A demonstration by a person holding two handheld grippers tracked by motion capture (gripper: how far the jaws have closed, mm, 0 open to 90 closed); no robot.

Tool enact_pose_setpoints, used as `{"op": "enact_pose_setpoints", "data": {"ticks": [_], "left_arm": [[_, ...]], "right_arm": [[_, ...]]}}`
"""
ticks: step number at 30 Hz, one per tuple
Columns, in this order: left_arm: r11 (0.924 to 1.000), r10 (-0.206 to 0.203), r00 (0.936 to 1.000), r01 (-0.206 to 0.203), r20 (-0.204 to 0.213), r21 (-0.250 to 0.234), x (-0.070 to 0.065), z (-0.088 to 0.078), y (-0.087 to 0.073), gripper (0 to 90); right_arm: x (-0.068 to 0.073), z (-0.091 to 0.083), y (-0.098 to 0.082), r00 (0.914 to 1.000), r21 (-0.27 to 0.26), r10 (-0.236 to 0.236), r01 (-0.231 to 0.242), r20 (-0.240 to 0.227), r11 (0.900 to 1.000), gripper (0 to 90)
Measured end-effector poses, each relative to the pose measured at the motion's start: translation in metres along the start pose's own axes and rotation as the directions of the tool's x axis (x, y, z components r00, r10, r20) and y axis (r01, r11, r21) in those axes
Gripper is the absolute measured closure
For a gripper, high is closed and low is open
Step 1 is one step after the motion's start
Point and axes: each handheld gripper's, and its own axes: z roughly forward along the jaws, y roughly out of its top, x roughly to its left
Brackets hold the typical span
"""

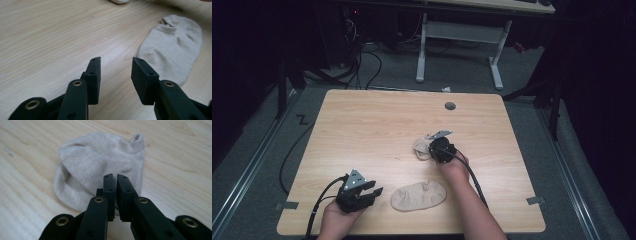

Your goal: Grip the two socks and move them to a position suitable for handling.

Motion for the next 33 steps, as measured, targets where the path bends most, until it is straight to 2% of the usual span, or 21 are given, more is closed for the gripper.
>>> {"op": "enact_pose_setpoints", "data": {"ticks": [1, 2, 3, 4, 6, 7, 8, 10, 12, 15, 18, 19, 20, 22, 24, 26, 27, 29, 32, 33], "left_arm": [[1.0000, 0.000, 1.0000, 0.000, 0.000, 0.000, 0.000, 0.000, 0.000, 59.8], [0.9999, 0.016, 0.9993, -0.017, 0.034, 0.005, -0.010, 0.002, 0.002, 59.8], [0.9989, 0.045, 0.9985, -0.045, 0.031, 0.010, -0.016, 0.004, 0.003, 59.8], [0.9989, 0.045, 0.9985, -0.045, 0.031, 0.010, -0.016, 0.004, 0.003, 59.8], [0.9955, 0.091, 0.9954, -0.092, 0.031, 0.026, -0.027, 0.011, 0.005, 59.9], [0.9955, 0.091, 0.9954, -0.092, 0.031, 0.026, -0.027, 0.011, 0.005, 60.0], [0.9949, 0.090, 0.9950, -0.092, 0.044, 0.043, -0.029, 0.017, 0.006, 59.8], [0.9949, 0.083, 0.9952, -0.086, 0.052, 0.054, -0.030, 0.021, 0.006, 59.6], [0.9947, 0.081, 0.9953, -0.084, 0.051, 0.059, -0.032, 0.025, 0.007, 59.5], [0.9951, 0.081, 0.9959, -0.083, 0.040, 0.054, -0.032, 0.026, 0.008, 59.5], [0.9946, 0.088, 0.9960, -0.089, 0.016, 0.053, -0.032, 0.025, 0.008, 59.5], [0.9942, 0.092, 0.9957, -0.092, 0.008, 0.055, -0.031, 0.025, 0.007, 59.5], [0.9946, 0.087, 0.9962, -0.087, -0.002, 0.056, -0.028, 0.024, 0.006, 59.6], [0.9952, 0.079, 0.9968, -0.078, -0.011, 0.059, -0.024, 0.023, 0.005, 59.6], [0.9953, 0.076, 0.9970, -0.075, -0.014, 0.061, -0.022, 0.022, 0.004, 59.6], [0.9957, 0.074, 0.9970, -0.072, -0.022, 0.057, -0.021, 0.022, 0.004, 59.7], [0.9959, 0.072, 0.9971, -0.071, -0.022, 0.056, -0.020, 0.022, 0.004, 59.7], [0.9959, 0.074, 0.9970, -0.073, -0.024, 0.055, -0.020, 0.022, 0.004, 59.6], [0.9955, 0.076, 0.9969, -0.075, -0.022, 0.059, -0.019, 0.020, 0.004, 59.7], [0.9955, 0.076, 0.9969, -0.075, -0.022, 0.059, -0.019, 0.020, 0.004, 59.7]], "right_arm": [[0.000, 0.000, 0.000, 1.0000, 0.000, 0.000, 0.000, 0.000, 1.000, 85.8], [0.003, -0.005, -0.007, 0.9999, -0.008, -0.009, 0.009, -0.007, 1.000, 85.7], [0.004, -0.007, -0.009, 0.9999, -0.014, -0.011, 0.011, -0.012, 1.000, 85.6], [0.004, -0.007, -0.009, 0.9999, -0.014, -0.011, 0.011, -0.012, 1.000, 85.6], [0.012, -0.015, -0.020, 0.9992, -0.028, -0.016, 0.015, -0.037, 0.999, 84.4], [0.012, -0.015, -0.020, 0.9992, -0.028, -0.016, 0.015, -0.037, 0.999, 84.4], [0.021, -0.022, -0.027, 0.9985, -0.035, -0.030, 0.028, -0.047, 0.999, 84.1], [0.024, -0.024, -0.029, 0.9979, -0.036, -0.037, 0.035, -0.054, 0.999, 83.8], [0.036, -0.031, -0.038, 0.9980, -0.042, -0.037, 0.035, -0.051, 0.999, 82.9], [0.041, -0.034, -0.042, 0.9981, -0.052, -0.038, 0.035, -0.050, 0.998, 82.8], [0.044, -0.038, -0.045, 0.9969, -0.049, -0.031, 0.028, -0.072, 0.998, 81.9], [0.046, -0.039, -0.047, 0.9964, -0.054, -0.036, 0.031, -0.078, 0.998, 81.8], [0.049, -0.041, -0.050, 0.9960, -0.065, -0.061, 0.056, -0.066, 0.996, 81.8], [0.050, -0.043, -0.052, 0.9955, -0.060, -0.056, 0.051, -0.077, 0.997, 79.2], [0.050, -0.044, -0.052, 0.9954, -0.059, -0.058, 0.054, -0.077, 0.997, 76.8], [0.050, -0.049, -0.051, 0.9951, -0.078, -0.067, 0.061, -0.073, 0.995, 75.4], [0.053, -0.055, -0.046, 0.9946, -0.115, -0.063, 0.054, -0.082, 0.992, 73.5], [0.055, -0.057, -0.044, 0.9945, -0.124, -0.065, 0.055, -0.082, 0.991, 72.7], [0.068, -0.057, -0.034, 0.9910, -0.150, -0.097, 0.083, -0.092, 0.985, 65.8], [0.068, -0.057, -0.034, 0.9910, -0.150, -0.097, 0.083, -0.092, 0.985, 65.8]]}}
